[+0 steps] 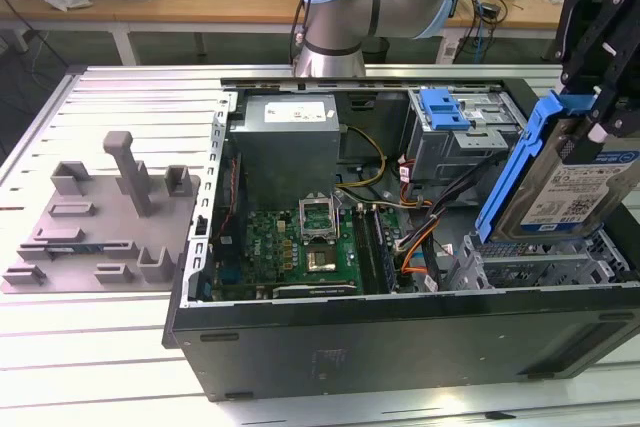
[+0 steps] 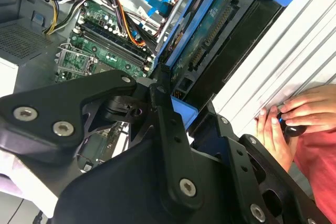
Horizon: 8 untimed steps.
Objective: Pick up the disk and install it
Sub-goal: 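Insert the disk into the insertion slot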
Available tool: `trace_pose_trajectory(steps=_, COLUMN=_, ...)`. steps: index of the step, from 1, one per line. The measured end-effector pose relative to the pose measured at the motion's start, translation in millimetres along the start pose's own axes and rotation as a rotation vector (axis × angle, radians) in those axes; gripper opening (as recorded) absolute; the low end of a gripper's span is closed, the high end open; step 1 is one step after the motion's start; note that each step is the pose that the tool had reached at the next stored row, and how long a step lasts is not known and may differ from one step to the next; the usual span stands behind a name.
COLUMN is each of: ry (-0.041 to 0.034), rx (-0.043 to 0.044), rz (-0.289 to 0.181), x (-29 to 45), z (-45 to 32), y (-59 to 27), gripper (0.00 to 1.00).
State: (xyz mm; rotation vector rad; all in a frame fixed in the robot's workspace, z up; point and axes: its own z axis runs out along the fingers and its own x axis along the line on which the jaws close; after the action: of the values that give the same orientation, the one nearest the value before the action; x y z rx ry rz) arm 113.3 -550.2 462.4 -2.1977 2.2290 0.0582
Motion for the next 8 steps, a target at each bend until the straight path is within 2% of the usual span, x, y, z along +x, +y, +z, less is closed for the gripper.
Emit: trace_pose_trajectory(steps=8, ry=-0.0025, rx=0.0007, rz=0.021, x=0.8, z=2.9, y=-0.1, gripper=0.37)
